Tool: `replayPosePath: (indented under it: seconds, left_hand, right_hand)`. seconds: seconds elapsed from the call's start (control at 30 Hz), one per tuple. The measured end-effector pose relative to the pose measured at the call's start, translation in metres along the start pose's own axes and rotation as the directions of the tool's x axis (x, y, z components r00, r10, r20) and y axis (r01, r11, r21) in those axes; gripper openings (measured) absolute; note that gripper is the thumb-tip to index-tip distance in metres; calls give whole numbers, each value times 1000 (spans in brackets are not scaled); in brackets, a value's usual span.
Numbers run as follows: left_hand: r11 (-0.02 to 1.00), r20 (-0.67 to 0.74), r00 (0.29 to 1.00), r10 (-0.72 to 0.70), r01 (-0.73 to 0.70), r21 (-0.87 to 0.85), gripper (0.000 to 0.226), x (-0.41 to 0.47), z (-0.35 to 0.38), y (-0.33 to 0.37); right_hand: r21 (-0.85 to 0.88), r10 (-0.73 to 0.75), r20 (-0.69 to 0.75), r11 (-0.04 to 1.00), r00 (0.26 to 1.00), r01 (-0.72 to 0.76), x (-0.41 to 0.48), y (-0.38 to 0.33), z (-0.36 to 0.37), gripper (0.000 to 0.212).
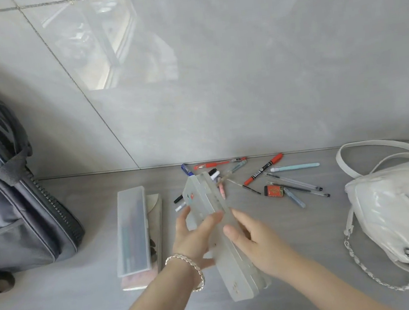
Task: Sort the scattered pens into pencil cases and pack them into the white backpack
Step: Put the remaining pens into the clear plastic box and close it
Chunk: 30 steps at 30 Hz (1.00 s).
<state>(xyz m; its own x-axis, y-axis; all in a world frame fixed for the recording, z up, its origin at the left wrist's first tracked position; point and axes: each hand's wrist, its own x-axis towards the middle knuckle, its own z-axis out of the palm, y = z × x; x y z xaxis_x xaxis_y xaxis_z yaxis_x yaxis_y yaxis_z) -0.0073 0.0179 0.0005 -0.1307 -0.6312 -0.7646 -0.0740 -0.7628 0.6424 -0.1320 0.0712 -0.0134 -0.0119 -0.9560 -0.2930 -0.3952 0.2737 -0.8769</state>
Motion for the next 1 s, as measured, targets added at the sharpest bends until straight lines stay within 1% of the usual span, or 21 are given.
replayPosePath:
  seconds: [0.07, 0.13, 0.23, 0.27, 0.3, 0.33, 0.37, 0.4, 0.47, 0.5, 0.57, 0.6, 0.67, 0.7, 0.8, 0.83, 0.87, 0.9, 0.93, 0.97, 1.0]
  left_hand:
    - [996, -42, 997, 70, -67, 60, 80, -4, 2, -3]
    - [985, -96, 984, 147, -137, 104, 84, -7, 5, -6]
    - [961, -147, 959, 244, -218, 172, 88, -8, 7, -14]
    - [955, -143, 952, 270, -246, 164, 82, -10, 8, -15]
    - [950, -130, 945, 301, -284, 132, 70, -9, 7, -17]
    - [945, -102, 941, 323, -315, 94, 51, -8, 5, -16]
    - [940, -43, 939, 341, -339, 51, 33, -7, 3, -12]
    - [942, 48, 941, 335, -335, -7, 23, -6, 0, -6]
    - [966, 190, 949, 253, -237, -103, 39, 7, -11, 3]
    - [980, 236, 956, 177, -148, -132, 44, 13, -15, 7]
    - [992, 260, 965, 35, -2, -123, 50, 19, -18, 12]
    - [992, 233, 972, -11, 39, -118, 56, 21, -17, 13]
    - [998, 129, 991, -17, 25, -61, 66, 22, -13, 14]
    - [999, 76, 997, -4, 7, -35, 69, 25, -12, 13]
    - [983, -105, 991, 77, -58, 172, 75, 31, -11, 7]
    - [977, -168, 982, 88, -52, 205, 78, 34, -12, 6]
    - [977, -180, 979, 91, -53, 209, 83, 38, -15, 4]
    - [977, -187, 979, 83, -44, 207, 83, 42, -16, 4]
    - [979, -186, 979, 88, -50, 200, 75, 43, -15, 5]
    - [973, -176, 978, 116, -76, 219, 65, 43, -14, 7]
    - [963, -168, 976, 140, -95, 250, 58, 44, -14, 6]
  right_hand:
    - [-71, -38, -50, 997, 998, 34, -2, -3, -1, 25]
    - [-160, -45, -57, 986, 997, 36, -3, -6, -1, 34]
    - [-209, -49, -73, 977, 996, 33, -3, -5, 1, 41]
    - [-192, -26, -100, 981, 995, 7, -3, -2, -1, 40]
    - [-157, -2, -137, 987, 991, -19, -1, 3, -4, 39]
    - [-83, 27, -188, 996, 982, -43, 2, 10, -8, 35]
    - [44, 79, -243, 997, 967, -71, 3, 18, -14, 30]
    - [186, 143, -275, 978, 951, -94, 4, 21, -20, 28]
    - [389, 264, -267, 909, 927, -147, 4, 24, -32, 36]
    - [435, 300, -269, 886, 915, -162, 4, 25, -36, 40]
    - [441, 287, -299, 887, 910, -135, 7, 30, -39, 39]
    - [416, 264, -320, 902, 910, -115, 10, 32, -40, 36]
    - [368, 221, -331, 925, 917, -90, 17, 40, -38, 34]
    - [352, 200, -303, 932, 932, -86, 19, 41, -38, 35]
    - [220, 127, -141, 971, 982, -94, 28, 46, -45, 34]
    - [139, 105, -146, 987, 984, -85, 32, 52, -51, 33]
    - [-2, 74, -211, 997, 975, -76, 40, 63, -60, 30]
    - [-193, 33, -294, 977, 955, -93, 50, 77, -72, 26]
    - [-370, 2, -345, 919, 938, -138, 59, 89, -84, 28]
    - [-498, 15, -361, 842, 932, -207, 67, 101, -96, 33]
    - [-574, 71, -348, 773, 935, -272, 74, 111, -107, 39]
